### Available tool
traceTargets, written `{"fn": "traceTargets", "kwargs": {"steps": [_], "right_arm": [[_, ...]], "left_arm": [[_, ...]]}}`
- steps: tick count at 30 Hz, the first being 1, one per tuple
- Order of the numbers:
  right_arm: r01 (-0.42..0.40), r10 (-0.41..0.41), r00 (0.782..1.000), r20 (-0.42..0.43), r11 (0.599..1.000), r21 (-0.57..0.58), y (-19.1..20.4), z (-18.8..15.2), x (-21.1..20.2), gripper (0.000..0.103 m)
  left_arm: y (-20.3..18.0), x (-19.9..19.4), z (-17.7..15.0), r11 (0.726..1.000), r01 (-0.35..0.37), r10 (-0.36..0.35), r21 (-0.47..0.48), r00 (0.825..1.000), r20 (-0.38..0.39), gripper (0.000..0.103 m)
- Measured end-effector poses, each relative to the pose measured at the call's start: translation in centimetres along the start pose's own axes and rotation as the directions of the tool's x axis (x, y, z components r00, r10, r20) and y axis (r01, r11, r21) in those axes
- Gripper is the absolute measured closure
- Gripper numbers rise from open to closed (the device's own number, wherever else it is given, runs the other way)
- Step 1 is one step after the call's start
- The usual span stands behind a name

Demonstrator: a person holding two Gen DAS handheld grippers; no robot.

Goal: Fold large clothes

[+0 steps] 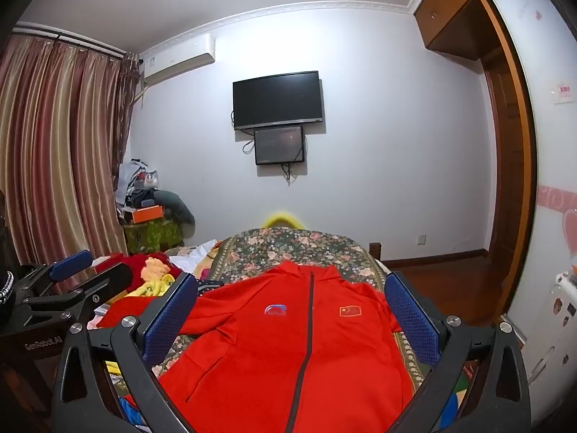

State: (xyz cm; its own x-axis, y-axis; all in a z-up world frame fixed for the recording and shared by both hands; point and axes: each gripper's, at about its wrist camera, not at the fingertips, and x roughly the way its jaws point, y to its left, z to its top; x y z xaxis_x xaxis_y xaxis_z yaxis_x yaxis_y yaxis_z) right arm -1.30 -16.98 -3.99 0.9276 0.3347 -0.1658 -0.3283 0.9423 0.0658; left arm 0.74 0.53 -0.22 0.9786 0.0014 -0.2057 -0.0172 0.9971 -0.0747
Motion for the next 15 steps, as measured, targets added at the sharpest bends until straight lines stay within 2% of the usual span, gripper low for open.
{"fn": "traceTargets", "kwargs": {"steps": [15], "right_arm": [[-0.001, 0.001, 1.000, -0.008, 1.000, -0.004, -0.11, -0.23, 0.23, 0.000]], "left_arm": [[0.31, 0.19, -0.30, 1.000, 0.004, -0.004, -0.003, 1.000, -0.005, 0.000]]}}
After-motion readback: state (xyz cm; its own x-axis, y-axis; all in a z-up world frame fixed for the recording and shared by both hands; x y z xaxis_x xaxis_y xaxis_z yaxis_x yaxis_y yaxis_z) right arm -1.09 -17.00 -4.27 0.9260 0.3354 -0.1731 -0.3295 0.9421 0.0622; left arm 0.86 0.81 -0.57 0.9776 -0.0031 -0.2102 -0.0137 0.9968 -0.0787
